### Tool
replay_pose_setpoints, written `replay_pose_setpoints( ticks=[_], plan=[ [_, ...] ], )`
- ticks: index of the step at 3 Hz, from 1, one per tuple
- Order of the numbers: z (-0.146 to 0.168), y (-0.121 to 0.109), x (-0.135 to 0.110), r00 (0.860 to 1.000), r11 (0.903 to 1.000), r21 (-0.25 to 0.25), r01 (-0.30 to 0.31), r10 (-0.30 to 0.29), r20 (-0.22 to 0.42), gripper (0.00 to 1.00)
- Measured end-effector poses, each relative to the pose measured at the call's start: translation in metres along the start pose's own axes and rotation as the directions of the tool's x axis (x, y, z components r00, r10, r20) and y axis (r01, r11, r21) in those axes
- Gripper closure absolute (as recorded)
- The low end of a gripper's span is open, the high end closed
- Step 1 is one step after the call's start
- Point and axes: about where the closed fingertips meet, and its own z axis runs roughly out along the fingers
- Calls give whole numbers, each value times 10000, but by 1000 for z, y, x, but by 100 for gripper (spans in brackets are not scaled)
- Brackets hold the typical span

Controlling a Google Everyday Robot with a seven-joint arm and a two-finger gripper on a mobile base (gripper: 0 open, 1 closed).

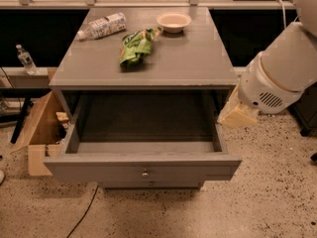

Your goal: Close top drawer

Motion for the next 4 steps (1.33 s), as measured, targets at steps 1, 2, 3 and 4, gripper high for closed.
replay_pose_setpoints(
  ticks=[1, 2, 3, 4],
  plan=[
    [12, 7, 3, 9997, 9998, -216, -25, 30, 245, 100],
    [49, 27, 5, 9971, 9980, -626, -109, 155, 742, 100],
    [119, 52, 3, 9938, 9934, -1115, -270, 388, 1044, 100],
    [168, 60, -2, 9907, 9895, -1359, -495, 659, 1188, 100]
  ],
)
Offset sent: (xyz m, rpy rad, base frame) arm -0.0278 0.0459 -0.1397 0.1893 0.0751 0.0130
